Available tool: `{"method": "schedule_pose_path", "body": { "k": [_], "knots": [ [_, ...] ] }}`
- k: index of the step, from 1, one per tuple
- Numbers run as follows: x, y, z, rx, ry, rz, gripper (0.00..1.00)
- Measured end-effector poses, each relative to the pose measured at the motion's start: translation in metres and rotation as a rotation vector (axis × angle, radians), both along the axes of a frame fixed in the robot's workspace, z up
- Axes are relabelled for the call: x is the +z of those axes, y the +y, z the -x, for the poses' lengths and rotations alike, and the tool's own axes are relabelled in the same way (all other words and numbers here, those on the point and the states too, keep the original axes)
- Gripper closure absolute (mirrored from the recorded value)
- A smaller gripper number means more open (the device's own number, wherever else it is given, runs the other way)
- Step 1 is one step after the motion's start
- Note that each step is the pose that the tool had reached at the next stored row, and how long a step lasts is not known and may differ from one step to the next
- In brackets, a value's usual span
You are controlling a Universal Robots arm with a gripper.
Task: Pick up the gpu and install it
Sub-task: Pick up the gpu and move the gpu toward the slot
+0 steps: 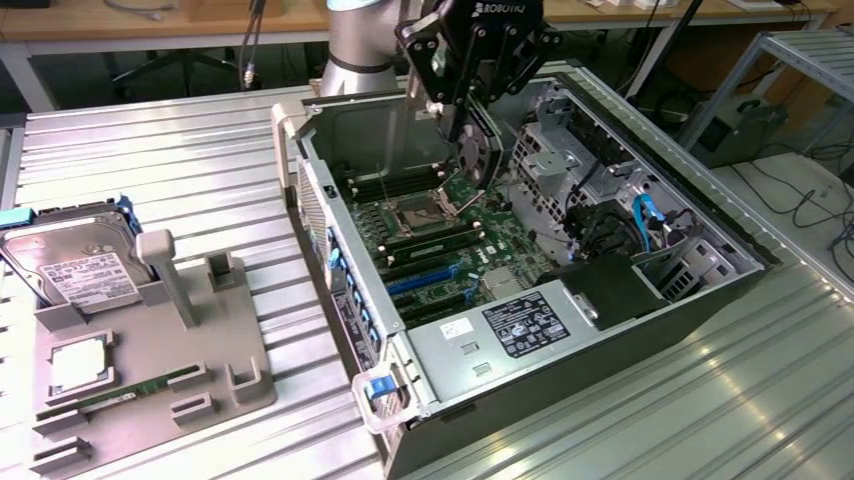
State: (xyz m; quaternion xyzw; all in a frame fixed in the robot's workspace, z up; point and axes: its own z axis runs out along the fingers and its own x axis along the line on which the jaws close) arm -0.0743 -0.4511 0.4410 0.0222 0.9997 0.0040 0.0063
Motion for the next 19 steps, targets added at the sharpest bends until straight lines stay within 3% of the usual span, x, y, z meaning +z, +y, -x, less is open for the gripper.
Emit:
{"method": "schedule_pose_path", "body": {
  "k": [19],
  "knots": [
    [-0.0012, 0.0, -0.051, 0.0, 0.0, 0.0, 0.73]
  ]
}}
